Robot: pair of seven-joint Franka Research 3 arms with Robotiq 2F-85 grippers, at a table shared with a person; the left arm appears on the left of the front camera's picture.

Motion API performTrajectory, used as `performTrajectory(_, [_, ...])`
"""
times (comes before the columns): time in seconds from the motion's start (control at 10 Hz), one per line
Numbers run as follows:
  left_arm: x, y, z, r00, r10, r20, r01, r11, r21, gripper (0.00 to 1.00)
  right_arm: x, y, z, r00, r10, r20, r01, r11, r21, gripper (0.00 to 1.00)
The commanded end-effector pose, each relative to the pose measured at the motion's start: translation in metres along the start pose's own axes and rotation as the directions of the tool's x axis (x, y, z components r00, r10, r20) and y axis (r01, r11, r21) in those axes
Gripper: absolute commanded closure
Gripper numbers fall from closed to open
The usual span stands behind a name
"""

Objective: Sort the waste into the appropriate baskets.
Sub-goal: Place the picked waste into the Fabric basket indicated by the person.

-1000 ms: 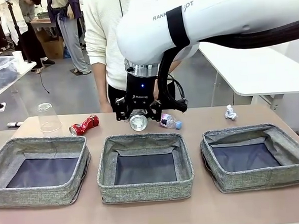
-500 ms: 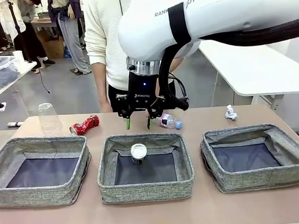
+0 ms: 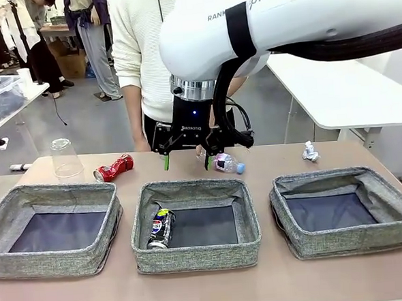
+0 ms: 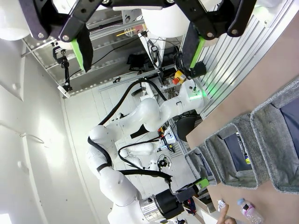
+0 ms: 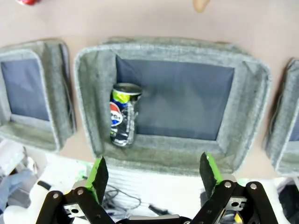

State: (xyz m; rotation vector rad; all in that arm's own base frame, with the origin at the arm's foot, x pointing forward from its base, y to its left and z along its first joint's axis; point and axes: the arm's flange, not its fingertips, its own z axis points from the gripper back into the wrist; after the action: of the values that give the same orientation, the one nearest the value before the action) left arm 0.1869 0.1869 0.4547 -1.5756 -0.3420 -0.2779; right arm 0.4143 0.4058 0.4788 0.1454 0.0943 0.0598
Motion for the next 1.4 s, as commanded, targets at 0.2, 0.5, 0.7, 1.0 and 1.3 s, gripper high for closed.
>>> performTrajectory(0.2, [0.001, -0.002, 0.001, 1.000, -0.018, 0.009, 0.018, 1.000, -0.014, 0.00, -0.006, -0.038, 0.055, 0.978, 0.061, -0.202, -0.014, 0.973, 0.230, 0.00])
performTrajectory(0.5, [0.001, -0.002, 0.001, 1.000, -0.018, 0.009, 0.018, 1.000, -0.014, 0.00, 0.014, -0.154, 0.120, 0.949, 0.012, -0.316, 0.153, 0.855, 0.495, 0.00])
performTrajectory(0.7, [0.001, -0.002, 0.001, 1.000, -0.018, 0.009, 0.018, 1.000, -0.014, 0.00, 0.029, -0.228, 0.126, 0.936, -0.098, -0.337, 0.294, 0.745, 0.599, 0.00])
performTrajectory(1.0, [0.001, -0.002, 0.001, 1.000, -0.018, 0.009, 0.018, 1.000, -0.014, 0.00, 0.053, -0.320, 0.116, 0.888, -0.142, -0.438, 0.442, 0.525, 0.727, 0.00])
performTrajectory(1.3, [0.001, -0.002, 0.001, 1.000, -0.018, 0.009, 0.018, 1.000, -0.014, 0.00, 0.063, -0.400, 0.087, 0.865, -0.118, -0.487, 0.496, 0.338, 0.800, 0.00])
